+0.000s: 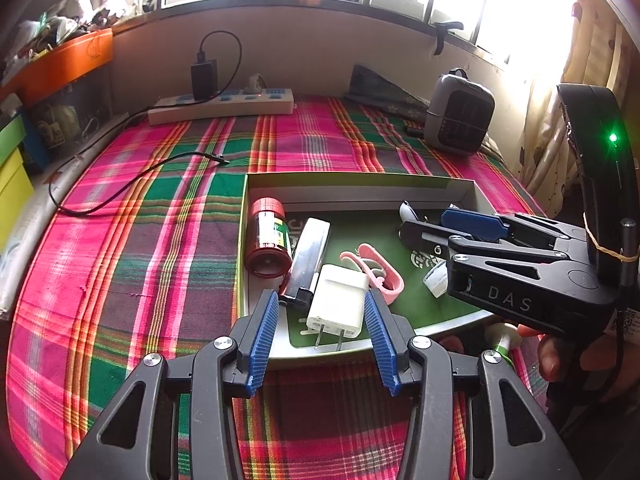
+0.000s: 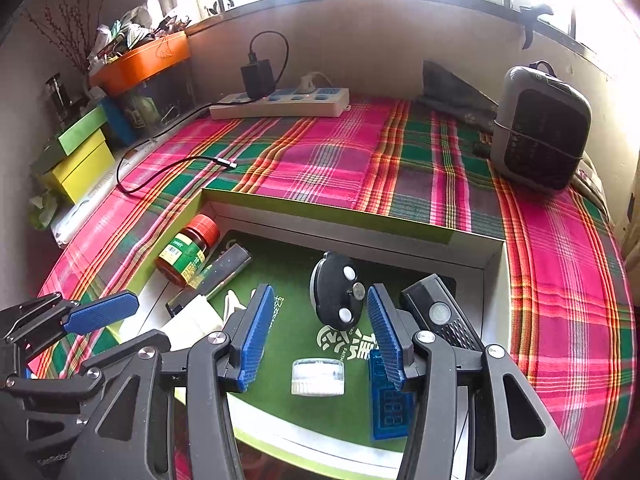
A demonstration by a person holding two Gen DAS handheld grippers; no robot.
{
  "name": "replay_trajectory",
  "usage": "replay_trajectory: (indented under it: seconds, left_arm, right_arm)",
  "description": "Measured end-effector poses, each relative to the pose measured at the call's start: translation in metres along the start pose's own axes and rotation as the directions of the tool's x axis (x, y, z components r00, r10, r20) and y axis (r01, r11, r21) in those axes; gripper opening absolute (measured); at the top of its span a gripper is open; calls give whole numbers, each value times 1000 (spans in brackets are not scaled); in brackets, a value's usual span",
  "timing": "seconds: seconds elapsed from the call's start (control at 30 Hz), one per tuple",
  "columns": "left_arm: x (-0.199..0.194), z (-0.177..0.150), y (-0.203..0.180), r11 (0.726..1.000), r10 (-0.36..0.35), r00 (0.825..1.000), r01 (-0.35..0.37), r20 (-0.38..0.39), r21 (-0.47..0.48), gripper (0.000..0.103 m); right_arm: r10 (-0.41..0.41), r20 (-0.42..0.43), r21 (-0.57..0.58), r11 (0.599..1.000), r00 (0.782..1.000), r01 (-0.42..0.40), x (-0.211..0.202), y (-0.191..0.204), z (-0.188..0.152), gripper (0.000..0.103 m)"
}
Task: Organize rigid objects
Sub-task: 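Lower and open the left tool on the charger while the right tool releases the fob, then lift both open tools out of the box toward the spool and clip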
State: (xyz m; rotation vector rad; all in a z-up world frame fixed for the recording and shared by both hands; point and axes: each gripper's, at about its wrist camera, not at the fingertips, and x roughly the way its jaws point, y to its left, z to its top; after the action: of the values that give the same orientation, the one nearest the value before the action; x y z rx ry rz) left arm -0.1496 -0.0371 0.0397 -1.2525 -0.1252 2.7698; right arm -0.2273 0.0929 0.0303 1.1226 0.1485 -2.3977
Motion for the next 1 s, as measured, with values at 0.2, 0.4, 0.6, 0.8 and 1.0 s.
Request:
replay_trajectory:
  seconds: [0.2, 0.4, 0.6, 0.8, 1.0]
  left_arm:
    - [-13, -5, -1, 1000, 13, 1000, -13, 13, -6, 44]
    - [-24, -14, -1, 1000, 20, 1000, -20, 20, -11, 44]
    - [-35, -21, 1, 1000, 22, 999, -21, 27, -23, 44]
    - [-43, -30, 5, 999, 23, 999, -22, 29, -40, 44]
    - [-50, -38, 9, 998, 13, 999, -12, 34, -56, 44]
  right_arm:
    - [-5, 11, 15, 1000, 1000, 5, -14, 2, -7, 50]
    - [-1, 34, 26, 1000, 999, 0, -32, 4, -15, 50]
    - [-9, 50, 39, 999, 999, 7, -47, 7, -24, 50]
    - [-18, 69, 46, 999, 997, 15, -62, 10, -35, 50]
    - [-28, 77, 74, 997, 997, 22, -74, 6, -49, 50]
